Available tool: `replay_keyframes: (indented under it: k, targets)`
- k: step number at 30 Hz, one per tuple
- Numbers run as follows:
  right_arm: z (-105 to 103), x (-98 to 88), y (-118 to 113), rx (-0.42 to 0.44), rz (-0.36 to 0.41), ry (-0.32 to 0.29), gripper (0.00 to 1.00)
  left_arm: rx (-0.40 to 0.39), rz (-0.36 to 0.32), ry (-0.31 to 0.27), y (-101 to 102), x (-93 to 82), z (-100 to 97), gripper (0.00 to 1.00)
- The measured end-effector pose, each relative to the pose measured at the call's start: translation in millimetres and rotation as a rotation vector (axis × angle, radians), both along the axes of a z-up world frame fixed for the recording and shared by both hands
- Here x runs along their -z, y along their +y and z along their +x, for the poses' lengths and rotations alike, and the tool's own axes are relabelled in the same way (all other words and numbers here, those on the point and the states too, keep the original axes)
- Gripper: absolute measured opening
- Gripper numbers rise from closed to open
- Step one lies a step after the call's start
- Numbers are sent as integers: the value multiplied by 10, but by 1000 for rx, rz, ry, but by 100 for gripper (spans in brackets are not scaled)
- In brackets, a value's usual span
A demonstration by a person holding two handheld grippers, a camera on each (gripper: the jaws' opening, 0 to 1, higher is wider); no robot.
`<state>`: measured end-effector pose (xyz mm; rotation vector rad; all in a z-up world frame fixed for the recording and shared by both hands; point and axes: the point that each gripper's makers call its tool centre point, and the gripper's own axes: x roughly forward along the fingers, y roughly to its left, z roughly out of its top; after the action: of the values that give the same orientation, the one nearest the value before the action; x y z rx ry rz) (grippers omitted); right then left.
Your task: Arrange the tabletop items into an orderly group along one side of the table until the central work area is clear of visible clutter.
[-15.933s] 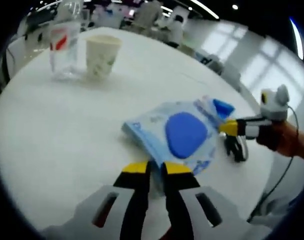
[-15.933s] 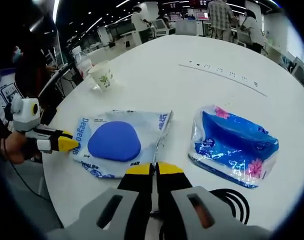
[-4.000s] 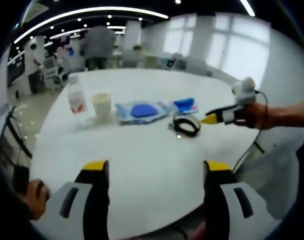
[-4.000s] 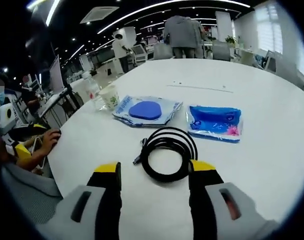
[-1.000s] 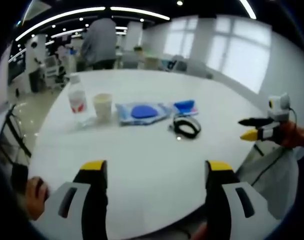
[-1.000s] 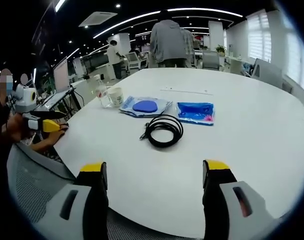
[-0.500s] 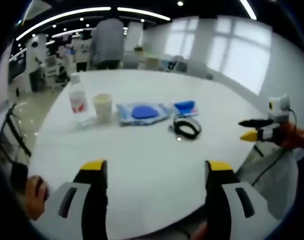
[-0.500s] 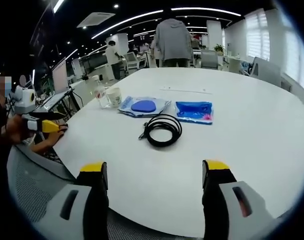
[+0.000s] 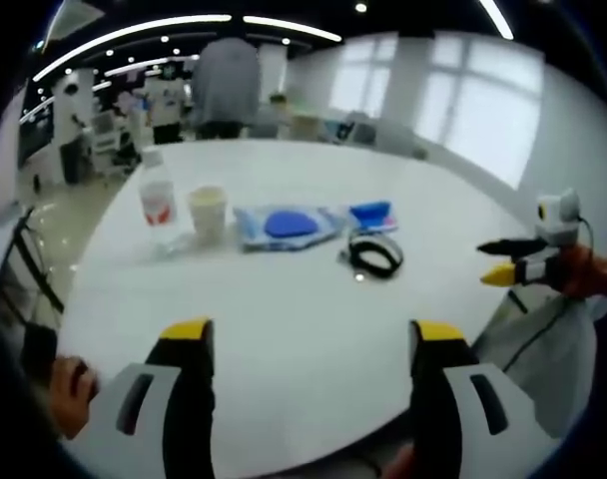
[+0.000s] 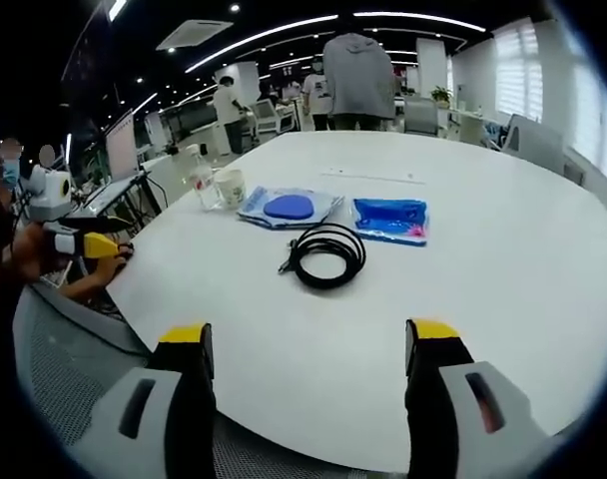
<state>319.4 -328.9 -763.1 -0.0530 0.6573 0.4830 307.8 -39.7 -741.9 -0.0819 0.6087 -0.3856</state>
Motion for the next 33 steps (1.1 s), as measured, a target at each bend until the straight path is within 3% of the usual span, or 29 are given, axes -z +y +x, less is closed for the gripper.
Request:
replay_keyframes:
  k: [33]
  targets:
    - [22,13,-48,20,6,6,77,13,6,4,-29,7,5,76]
